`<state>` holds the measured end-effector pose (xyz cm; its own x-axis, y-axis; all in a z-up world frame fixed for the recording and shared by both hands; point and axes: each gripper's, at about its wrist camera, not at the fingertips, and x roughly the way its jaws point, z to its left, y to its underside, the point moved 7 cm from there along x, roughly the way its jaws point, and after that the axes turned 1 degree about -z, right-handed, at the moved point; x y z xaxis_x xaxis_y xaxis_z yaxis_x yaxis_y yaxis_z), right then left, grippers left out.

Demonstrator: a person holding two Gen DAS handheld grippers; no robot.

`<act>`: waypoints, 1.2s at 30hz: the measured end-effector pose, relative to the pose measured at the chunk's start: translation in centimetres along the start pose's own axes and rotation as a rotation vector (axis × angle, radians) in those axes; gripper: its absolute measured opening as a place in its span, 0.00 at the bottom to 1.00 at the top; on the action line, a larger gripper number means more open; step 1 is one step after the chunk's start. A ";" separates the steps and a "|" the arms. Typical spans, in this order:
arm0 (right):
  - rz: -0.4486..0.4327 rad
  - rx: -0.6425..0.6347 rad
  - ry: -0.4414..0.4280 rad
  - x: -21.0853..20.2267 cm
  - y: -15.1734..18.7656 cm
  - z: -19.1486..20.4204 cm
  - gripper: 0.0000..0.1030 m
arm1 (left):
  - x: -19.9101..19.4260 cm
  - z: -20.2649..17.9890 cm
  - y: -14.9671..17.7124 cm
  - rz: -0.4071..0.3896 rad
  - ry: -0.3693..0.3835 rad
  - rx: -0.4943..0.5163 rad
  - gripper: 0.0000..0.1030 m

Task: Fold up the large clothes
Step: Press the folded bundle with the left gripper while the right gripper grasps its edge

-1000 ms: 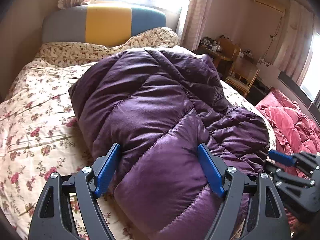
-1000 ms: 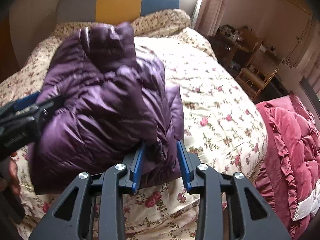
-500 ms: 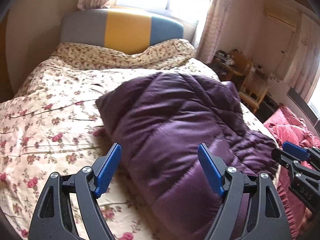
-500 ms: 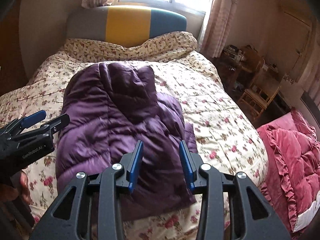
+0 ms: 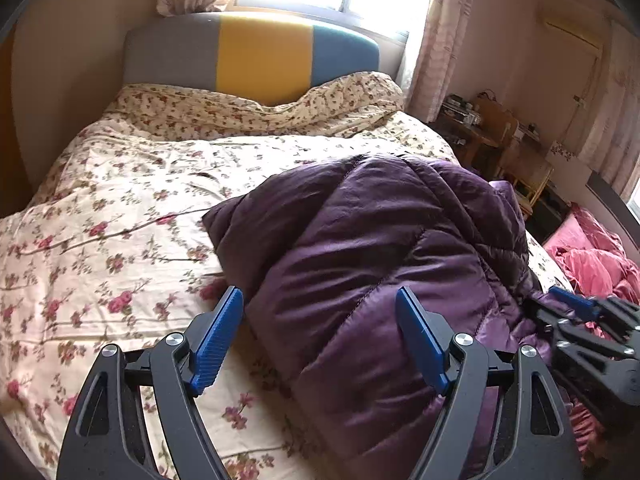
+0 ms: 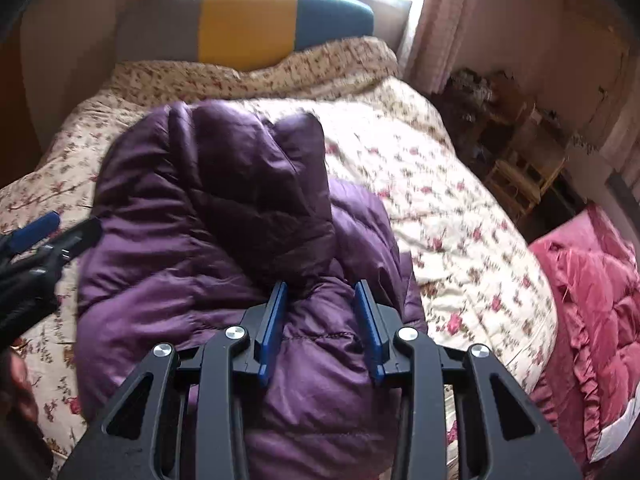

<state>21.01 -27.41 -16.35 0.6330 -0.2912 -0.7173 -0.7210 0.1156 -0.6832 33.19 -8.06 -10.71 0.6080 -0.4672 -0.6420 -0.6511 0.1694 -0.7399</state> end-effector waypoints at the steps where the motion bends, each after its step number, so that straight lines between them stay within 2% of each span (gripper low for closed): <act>1: 0.008 -0.003 0.011 0.6 0.2 -0.4 0.31 | 0.2 -0.3 -0.1 0.002 0.008 0.008 0.75; 8: 0.091 0.045 -0.013 4.0 2.6 -2.7 0.32 | 2.2 -3.0 0.0 0.032 0.075 0.051 0.75; 13: 0.090 0.058 -0.032 5.9 3.9 -3.7 0.32 | 4.2 -5.3 0.9 0.063 0.096 0.073 0.75; 17: 0.070 0.061 -0.041 7.1 4.7 -4.0 0.31 | 5.7 -6.7 1.9 0.080 0.078 0.102 0.75; 22: 0.055 0.061 -0.040 7.2 4.6 -4.1 0.31 | 6.9 -6.4 2.3 0.105 0.073 0.090 0.76; 36: 0.051 0.061 -0.004 5.0 2.8 -4.0 0.36 | 5.6 -6.0 1.7 0.084 0.056 0.072 0.76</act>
<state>21.07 -32.32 -21.32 0.5975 -0.2796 -0.7516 -0.7336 0.1879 -0.6531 32.80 -15.63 -14.36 0.5251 -0.4964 -0.6913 -0.6627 0.2711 -0.6981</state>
